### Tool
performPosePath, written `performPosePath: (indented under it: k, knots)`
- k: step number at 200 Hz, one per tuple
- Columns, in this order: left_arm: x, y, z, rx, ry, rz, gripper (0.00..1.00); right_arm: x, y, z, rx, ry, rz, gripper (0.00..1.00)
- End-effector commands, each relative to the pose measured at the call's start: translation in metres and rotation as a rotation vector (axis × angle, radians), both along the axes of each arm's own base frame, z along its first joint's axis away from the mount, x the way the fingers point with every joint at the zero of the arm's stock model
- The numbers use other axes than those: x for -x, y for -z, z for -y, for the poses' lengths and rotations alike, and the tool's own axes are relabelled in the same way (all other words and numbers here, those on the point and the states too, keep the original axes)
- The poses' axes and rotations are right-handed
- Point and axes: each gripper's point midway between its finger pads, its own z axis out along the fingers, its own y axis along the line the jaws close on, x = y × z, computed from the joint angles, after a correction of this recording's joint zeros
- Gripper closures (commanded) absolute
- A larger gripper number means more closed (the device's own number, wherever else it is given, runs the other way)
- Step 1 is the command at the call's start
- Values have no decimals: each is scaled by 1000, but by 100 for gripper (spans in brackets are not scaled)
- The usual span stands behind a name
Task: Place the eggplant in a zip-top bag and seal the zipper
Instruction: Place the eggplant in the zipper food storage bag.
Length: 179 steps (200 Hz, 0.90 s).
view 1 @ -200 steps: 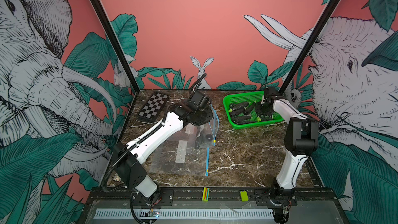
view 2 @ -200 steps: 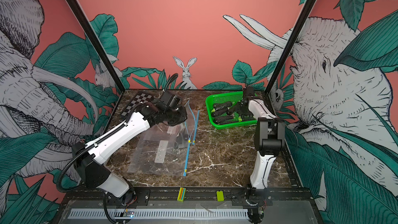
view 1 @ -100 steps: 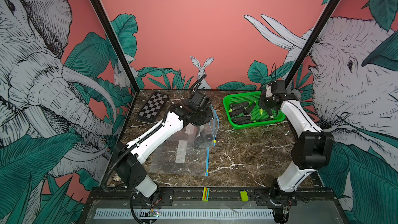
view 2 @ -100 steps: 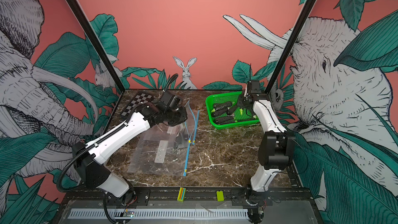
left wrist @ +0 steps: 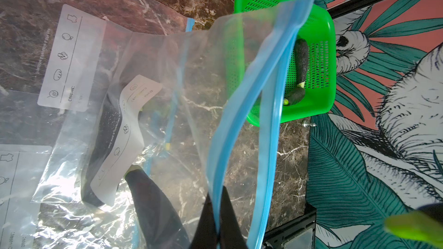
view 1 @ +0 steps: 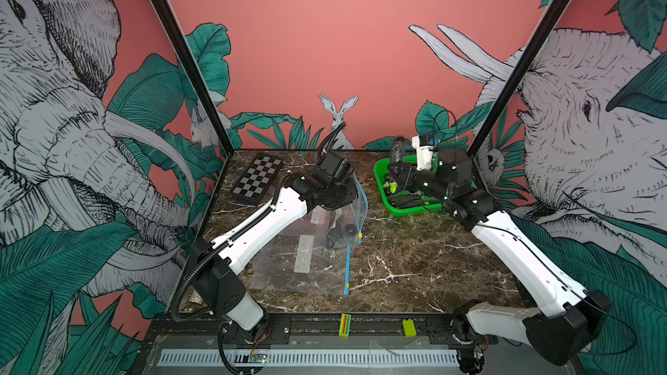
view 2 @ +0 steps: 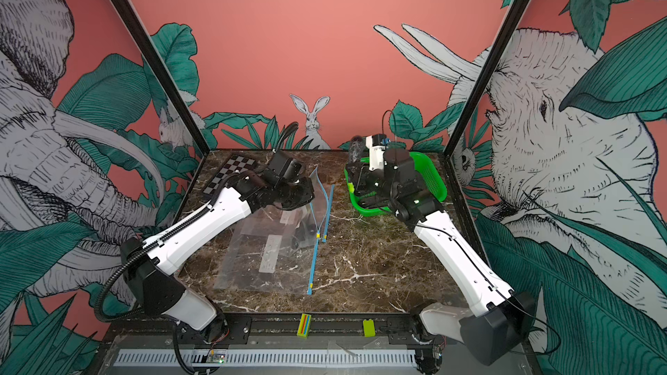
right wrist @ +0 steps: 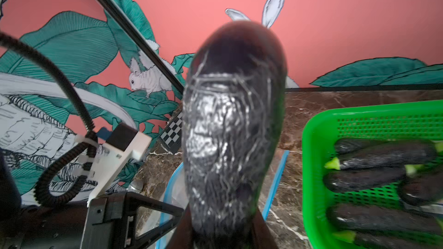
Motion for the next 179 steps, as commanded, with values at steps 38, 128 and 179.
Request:
performPosePath:
  k: [38,128,179]
  knots:
    - [0,-33,-4,62,-21,54,100,5,-8,-53,-81,-16,100,86]
    - [0,-36,-5,76,-30,63,100,18,31,-81,2,-35,72,86]
    - [0,-33,-5,69,-28,62,100,25,64,-76,68,-18,15,83]
